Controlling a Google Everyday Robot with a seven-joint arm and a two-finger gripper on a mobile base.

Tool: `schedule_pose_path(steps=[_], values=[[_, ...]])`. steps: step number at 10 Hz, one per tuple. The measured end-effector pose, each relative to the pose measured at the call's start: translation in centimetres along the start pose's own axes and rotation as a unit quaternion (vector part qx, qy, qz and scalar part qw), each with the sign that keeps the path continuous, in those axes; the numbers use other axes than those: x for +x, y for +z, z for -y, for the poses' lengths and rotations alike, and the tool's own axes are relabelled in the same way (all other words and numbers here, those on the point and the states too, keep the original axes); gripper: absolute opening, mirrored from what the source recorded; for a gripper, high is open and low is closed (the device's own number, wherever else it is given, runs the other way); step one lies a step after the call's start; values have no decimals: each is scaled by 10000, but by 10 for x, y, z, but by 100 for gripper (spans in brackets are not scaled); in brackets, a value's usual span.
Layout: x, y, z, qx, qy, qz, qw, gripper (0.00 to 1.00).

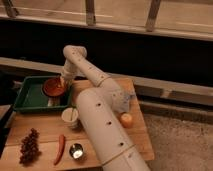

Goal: Stack bowls into tray

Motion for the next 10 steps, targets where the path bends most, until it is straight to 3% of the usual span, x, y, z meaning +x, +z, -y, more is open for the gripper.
schedule_pose_path(steps=[1,10], values=[[0,0,1,1,4,-4,10000,66],[2,-8,-3,-81,-43,42,9999,66]])
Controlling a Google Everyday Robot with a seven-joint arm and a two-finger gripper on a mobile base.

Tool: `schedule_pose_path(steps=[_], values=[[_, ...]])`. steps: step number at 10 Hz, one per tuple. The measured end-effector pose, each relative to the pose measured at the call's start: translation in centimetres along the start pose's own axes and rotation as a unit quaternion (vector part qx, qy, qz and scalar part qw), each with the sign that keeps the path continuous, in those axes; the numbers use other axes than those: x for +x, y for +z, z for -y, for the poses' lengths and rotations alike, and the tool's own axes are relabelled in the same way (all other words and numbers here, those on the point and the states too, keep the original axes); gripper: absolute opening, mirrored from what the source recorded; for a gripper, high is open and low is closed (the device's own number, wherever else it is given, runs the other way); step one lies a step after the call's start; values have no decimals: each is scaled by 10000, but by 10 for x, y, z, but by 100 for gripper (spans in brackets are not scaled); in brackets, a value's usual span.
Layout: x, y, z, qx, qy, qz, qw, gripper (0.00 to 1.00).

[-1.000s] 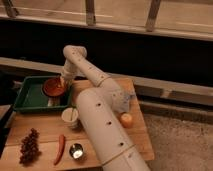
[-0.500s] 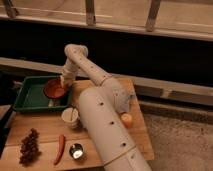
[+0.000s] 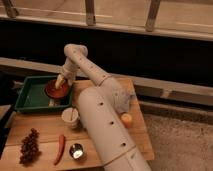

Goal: Stack bowls into tray

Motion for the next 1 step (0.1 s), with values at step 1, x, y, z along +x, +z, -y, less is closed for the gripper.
schedule_pose_path(steps=[1], values=[[0,0,1,5,1,4,10000,66]])
